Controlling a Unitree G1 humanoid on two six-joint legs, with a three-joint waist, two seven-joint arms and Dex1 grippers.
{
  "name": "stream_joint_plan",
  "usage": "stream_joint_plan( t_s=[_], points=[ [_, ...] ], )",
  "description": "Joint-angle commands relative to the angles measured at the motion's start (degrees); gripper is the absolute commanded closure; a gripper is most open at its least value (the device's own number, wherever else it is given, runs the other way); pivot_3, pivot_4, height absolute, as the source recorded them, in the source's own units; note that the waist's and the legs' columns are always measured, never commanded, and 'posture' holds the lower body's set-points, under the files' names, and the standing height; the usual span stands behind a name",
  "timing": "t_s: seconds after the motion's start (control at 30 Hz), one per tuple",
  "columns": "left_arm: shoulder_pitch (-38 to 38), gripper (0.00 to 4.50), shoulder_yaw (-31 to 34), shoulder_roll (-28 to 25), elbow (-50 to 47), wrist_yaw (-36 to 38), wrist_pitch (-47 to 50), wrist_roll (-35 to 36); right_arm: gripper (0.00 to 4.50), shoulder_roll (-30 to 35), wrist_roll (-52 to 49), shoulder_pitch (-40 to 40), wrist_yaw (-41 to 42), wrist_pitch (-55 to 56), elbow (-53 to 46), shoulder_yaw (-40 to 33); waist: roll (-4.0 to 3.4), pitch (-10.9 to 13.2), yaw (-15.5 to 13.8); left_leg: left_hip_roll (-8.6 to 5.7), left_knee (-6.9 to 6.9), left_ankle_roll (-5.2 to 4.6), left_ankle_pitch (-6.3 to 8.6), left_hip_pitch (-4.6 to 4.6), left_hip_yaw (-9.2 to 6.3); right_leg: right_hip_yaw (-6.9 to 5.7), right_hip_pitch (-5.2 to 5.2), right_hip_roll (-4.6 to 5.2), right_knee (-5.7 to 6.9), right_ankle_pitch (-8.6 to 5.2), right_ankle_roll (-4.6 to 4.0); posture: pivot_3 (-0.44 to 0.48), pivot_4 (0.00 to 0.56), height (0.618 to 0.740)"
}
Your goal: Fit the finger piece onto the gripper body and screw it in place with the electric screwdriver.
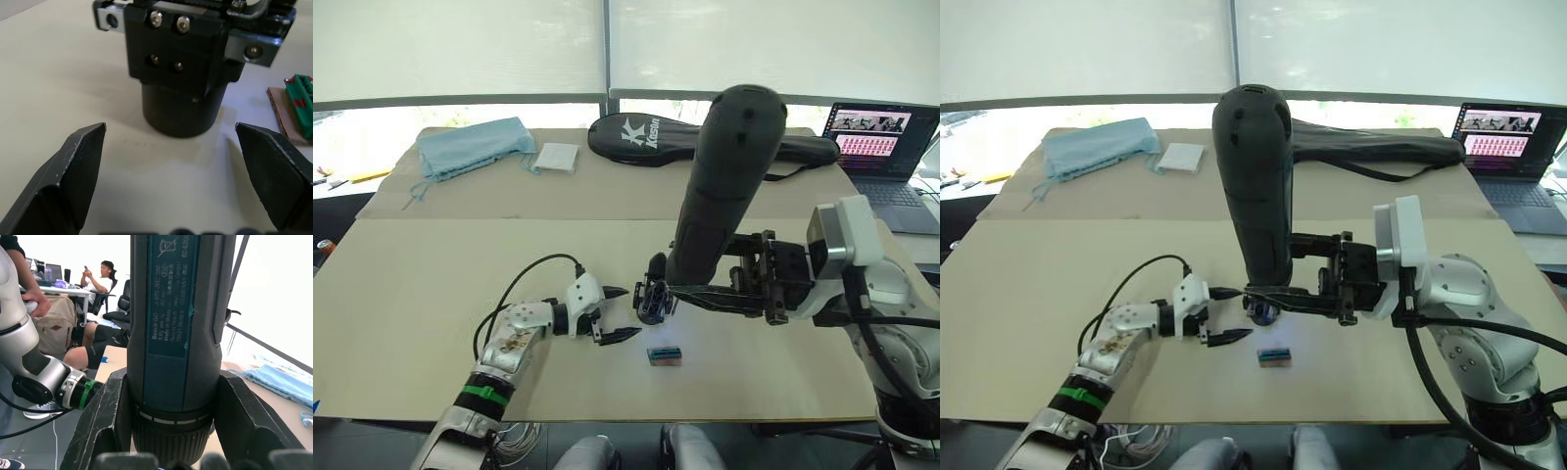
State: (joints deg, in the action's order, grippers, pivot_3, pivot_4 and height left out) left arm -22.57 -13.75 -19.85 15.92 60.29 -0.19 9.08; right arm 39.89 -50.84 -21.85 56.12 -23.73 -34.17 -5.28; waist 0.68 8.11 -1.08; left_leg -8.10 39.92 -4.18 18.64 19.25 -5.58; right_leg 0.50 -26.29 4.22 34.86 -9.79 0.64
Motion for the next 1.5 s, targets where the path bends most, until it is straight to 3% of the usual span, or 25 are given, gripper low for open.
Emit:
stream_joint_plan(
  t_s=[0.03,0.6,0.7,0.8,0.97,1.13,1.33,1.5],
  points=[
    [-0.9,0.03,-1.5,1.7,1.4,0.1,-1.5,-0.7,2.58,0.5,-2.1,0.1,-0.9,0.1,-2.5,-2.8,0.0,0.0,0.0,0.0,0.0,0.0,0.0,0.0,0.0,0.0,0.0,0.0,0.0,0.0,0.0,0.0,0.15,0.74],
    [-3.7,0.03,-3.2,5.5,5.5,-0.5,-1.3,-3.0,2.58,1.1,-1.6,2.3,-2.3,0.1,-3.7,-3.3,0.0,0.0,-1.3,0.0,0.07,-0.02,0.01,0.0,0.0,-0.02,0.04,0.02,0.0,0.0,0.01,0.0,0.15,0.74],
    [-4.2,0.85,-3.8,6.0,6.6,-0.3,-2.2,-3.7,2.58,1.2,-1.5,2.7,-2.3,0.2,-3.8,-3.4,0.0,0.0,-1.4,0.0,0.08,-0.02,0.01,0.0,0.0,-0.02,0.05,0.02,-0.01,0.0,0.01,0.0,0.15,0.74],
    [-4.5,2.23,-4.2,6.4,7.5,-0.3,-2.7,-4.0,2.58,1.3,-1.3,3.1,-2.5,0.4,-4.0,-3.5,0.0,0.0,-1.5,-0.01,0.1,-0.02,0.01,0.0,0.0,-0.02,0.07,0.03,-0.01,0.0,0.02,0.0,0.15,0.74],
    [-5.1,2.23,-4.1,6.0,9.0,0.9,-3.2,-3.9,2.58,1.4,-1.3,3.7,-2.6,0.5,-4.2,-3.7,0.0,0.0,-1.7,-0.01,0.14,-0.02,0.01,0.0,0.0,-0.03,0.09,0.04,0.0,0.01,0.03,0.0,0.15,0.74],
    [-8.0,2.23,-3.1,4.1,13.0,7.5,-6.0,-2.0,2.58,1.8,-1.5,4.4,-2.7,0.3,-4.4,-4.1,0.0,0.0,-1.6,-0.01,0.17,-0.02,0.01,0.0,0.0,-0.04,0.08,0.03,0.01,0.01,0.03,0.0,0.15,0.74],
    [-14.5,2.23,-3.2,2.5,24.2,13.1,-13.8,-4.1,2.58,2.2,-2.1,4.9,-2.5,-0.2,-4.5,-4.8,0.03,0.0,-0.9,-0.01,0.16,-0.03,0.01,0.02,0.0,-0.05,0.04,0.02,0.01,0.01,0.03,0.0,0.15,0.74],
    [-17.5,2.23,-3.5,3.4,29.1,16.4,-13.6,-4.0,2.58,2.4,-2.3,5.1,-2.8,-0.5,-4.7,-4.8,0.04,0.0,-0.7,0.0,0.17,-0.03,0.01,0.02,0.0,-0.03,0.05,0.02,0.02,0.01,0.03,0.0,0.15,0.74]
  ],
)
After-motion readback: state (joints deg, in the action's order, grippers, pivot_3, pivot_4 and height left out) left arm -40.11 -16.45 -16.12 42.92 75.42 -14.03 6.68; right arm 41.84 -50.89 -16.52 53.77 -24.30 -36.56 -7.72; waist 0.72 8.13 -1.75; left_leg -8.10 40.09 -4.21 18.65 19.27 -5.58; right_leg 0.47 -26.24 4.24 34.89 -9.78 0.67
